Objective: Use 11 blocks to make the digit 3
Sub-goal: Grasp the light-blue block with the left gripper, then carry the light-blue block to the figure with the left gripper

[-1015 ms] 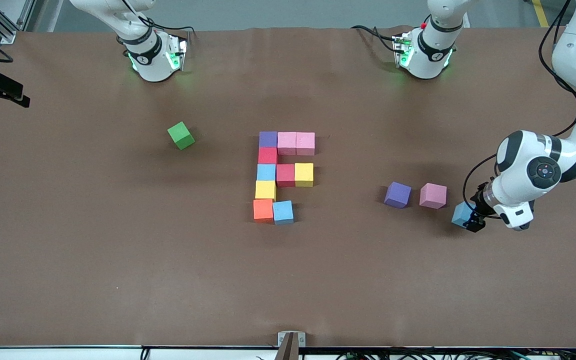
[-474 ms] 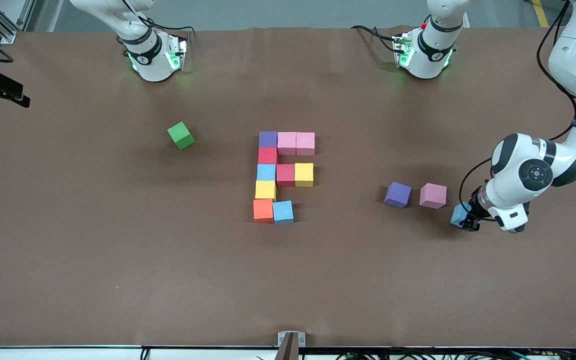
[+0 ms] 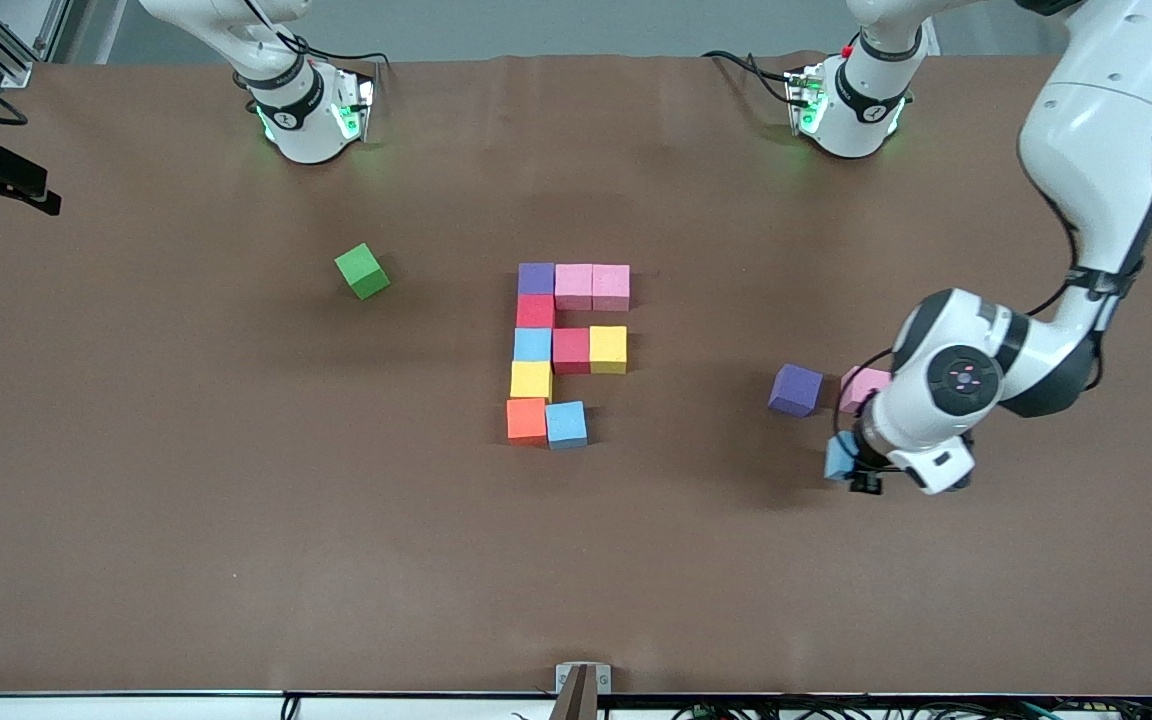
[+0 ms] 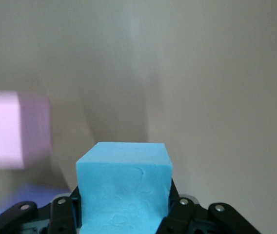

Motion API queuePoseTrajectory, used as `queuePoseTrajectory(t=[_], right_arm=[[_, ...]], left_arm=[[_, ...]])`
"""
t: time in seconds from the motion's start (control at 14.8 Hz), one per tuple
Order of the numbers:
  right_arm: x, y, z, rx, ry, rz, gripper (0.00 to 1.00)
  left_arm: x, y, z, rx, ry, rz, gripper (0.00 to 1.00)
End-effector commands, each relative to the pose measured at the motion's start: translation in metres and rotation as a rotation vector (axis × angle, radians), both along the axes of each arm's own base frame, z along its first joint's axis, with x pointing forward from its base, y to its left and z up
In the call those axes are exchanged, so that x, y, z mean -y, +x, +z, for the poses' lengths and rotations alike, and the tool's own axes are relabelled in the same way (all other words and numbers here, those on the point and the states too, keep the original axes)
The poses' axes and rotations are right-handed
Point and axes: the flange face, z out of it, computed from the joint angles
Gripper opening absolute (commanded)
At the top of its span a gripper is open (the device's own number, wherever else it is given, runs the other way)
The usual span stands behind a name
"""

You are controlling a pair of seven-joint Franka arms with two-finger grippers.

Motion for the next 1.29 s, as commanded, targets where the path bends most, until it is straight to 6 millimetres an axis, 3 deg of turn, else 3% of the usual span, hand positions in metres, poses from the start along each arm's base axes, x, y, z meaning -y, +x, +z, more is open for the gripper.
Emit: queuePoseTrajectory(t=[0.0,0.14,0.47,0.74,1.22], right_arm=[[-0.007,-0.006,0.001,0.008,-0.013,0.024,1.00],[-0.007,-0.006,0.001,0.008,-0.013,0.024,1.00],[-0.008,-0.006,0.001,0.006,-0.013,0.026,1.00],[-0.008,-0.006,0.001,0.006,-0.013,0.026,1.00],[-0.008,-0.006,0.001,0.006,-0.013,0.024,1.00]], left_arm=[[0.060,0.008,-0.003,-0.008,-0.055,0.066,0.24],[0.113,0.000,-0.008,-0.007,-0.083,0.106,0.24],[0.206,-0.040,-0.040,-0.009,-0.059,0.190,0.24],[0.247,-0.058,-0.057,0.005,-0.095,0.211,0.24],[0.290,-0.080,-0.074,0.000,-0.130,0.220,0.25]])
